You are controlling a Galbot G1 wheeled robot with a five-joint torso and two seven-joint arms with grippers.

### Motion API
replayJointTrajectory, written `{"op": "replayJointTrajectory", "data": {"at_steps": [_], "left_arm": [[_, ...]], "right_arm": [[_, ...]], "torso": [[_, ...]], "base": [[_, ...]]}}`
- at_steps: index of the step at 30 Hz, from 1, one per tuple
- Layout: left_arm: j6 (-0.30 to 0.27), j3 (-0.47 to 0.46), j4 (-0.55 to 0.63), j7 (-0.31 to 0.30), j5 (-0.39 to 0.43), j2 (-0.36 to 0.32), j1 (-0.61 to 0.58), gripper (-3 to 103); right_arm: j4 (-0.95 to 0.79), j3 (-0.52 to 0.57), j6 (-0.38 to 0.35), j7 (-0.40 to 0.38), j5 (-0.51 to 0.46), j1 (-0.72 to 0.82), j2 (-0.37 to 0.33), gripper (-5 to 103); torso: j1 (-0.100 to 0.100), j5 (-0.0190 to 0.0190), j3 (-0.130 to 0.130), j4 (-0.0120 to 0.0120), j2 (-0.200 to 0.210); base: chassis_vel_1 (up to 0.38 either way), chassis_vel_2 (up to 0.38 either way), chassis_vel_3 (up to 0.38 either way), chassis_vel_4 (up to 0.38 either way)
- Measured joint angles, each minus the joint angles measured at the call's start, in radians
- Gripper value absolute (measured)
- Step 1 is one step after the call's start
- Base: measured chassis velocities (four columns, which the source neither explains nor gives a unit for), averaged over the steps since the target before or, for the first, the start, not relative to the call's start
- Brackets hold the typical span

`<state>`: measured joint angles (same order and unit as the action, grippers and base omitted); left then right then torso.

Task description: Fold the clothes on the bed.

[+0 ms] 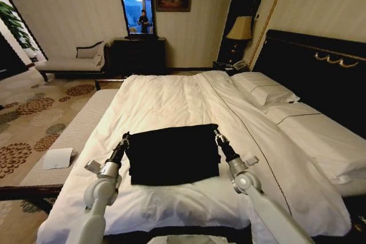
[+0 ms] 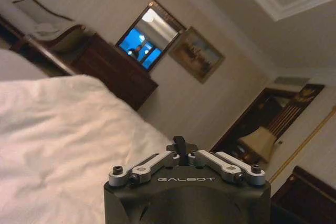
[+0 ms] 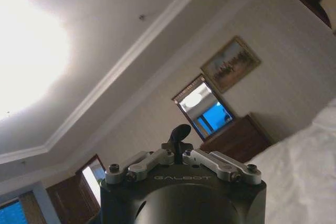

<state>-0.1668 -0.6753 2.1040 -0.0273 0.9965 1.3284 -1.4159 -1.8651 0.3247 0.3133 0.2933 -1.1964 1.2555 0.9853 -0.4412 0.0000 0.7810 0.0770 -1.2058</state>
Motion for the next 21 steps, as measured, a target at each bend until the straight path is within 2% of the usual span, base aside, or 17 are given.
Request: {"op": "replayJointTrajectory", "data": {"at_steps": [10,13,16,19,20,21], "left_arm": [[-0.004,-0.048,0.179,-0.003,0.02,-0.009,-0.076,2],[0.0,-0.045,0.231,-0.001,-0.002,-0.006,-0.135,2],[0.005,-0.038,0.278,0.0,-0.029,-0.011,-0.208,2],[0.004,-0.068,0.354,-0.029,-0.059,-0.046,-0.319,2],[-0.004,-0.099,0.386,-0.044,-0.061,-0.067,-0.362,2],[-0.004,-0.099,0.386,-0.044,-0.061,-0.067,-0.362,2]], "right_arm": [[-0.16,0.096,0.022,-0.003,0.065,0.15,0.008,2],[-0.223,0.109,0.051,-0.039,0.12,0.223,0.018,2],[-0.292,0.109,0.063,-0.125,0.164,0.298,0.021,2],[-0.389,0.122,0.063,-0.287,0.216,0.394,0.009,2],[-0.436,0.134,0.047,-0.373,0.235,0.429,-0.002,2],[-0.436,0.134,0.047,-0.373,0.235,0.429,-0.002,2]], "torso": [[0.0,-0.0001,0.0,0.0002,0.0],[0.0,0.0,0.0,0.0001,0.0],[0.0,-0.0001,0.0,0.0001,0.0],[0.0,-0.0002,0.0,0.0003,0.0],[0.0,0.0002,0.0,0.0002,0.0],[0.0,0.0002,0.0,0.0002,0.0]], "base": [[0.0,0.0,0.0,0.0],[0.0,0.0,0.0,0.0],[0.0,0.0,0.0,0.0],[0.0,0.0,0.0,0.0],[0.0,0.0,0.0,0.0],[0.0,0.0,0.0,0.0]]}}
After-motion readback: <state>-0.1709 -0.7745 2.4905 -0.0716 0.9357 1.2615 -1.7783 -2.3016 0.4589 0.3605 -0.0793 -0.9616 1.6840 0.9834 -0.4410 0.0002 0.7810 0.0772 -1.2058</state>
